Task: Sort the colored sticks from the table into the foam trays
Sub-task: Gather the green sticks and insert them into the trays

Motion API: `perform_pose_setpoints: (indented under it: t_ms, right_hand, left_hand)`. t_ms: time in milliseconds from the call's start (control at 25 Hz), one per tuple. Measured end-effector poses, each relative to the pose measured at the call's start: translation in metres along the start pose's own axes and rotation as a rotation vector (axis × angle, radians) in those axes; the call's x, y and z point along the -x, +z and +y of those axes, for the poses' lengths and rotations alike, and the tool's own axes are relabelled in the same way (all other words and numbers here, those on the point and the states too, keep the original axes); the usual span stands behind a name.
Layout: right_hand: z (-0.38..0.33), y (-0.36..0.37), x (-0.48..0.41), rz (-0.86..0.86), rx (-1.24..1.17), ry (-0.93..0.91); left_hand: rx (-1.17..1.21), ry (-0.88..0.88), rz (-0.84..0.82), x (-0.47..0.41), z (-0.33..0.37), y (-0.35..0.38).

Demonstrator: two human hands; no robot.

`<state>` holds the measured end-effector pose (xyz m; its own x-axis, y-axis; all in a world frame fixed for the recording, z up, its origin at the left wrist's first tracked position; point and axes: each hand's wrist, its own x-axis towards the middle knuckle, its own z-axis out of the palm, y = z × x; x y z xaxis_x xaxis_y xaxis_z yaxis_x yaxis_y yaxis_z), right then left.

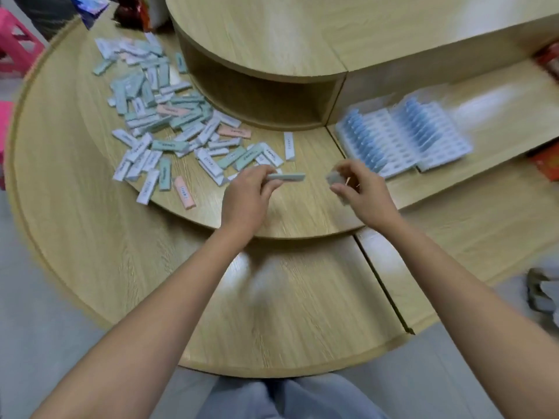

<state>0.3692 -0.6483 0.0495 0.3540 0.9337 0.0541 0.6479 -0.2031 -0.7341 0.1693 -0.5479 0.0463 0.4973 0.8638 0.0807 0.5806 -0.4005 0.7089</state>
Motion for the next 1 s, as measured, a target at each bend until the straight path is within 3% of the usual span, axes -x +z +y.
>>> perform_pose_setpoints:
  t_ms: [120, 280, 520, 720, 1000]
  right_hand:
    - [0.026, -0.056, 0.0, 0.221, -0.197, 0.139]
    - [0.072, -0.111, -0.029, 0.312, -0.383, 0.213]
    - [0.123, -0.111, -0.117, 0.128, -0.445, 0.093]
    - [0.146, -0.091, -0.156, 0.074, -0.473, 0.059]
    - [0.165, -0.085, -0.163, 0.051, -0.253, -0.094]
  left_hand:
    - [-0.068, 0.169, -0.02, -0.051, 0.054, 0.006]
    - [-0.076, 0.258, -0.019, -0.114, 0.117, 0.04]
    - [-0.361, 0.267, -0.085, -0.19, 0.146, 0.114]
    - [-0.518, 0.279, -0.121, -0.213, 0.134, 0.144]
    - [-0.581, 0.367, -0.144, -0.218, 0.129, 0.154]
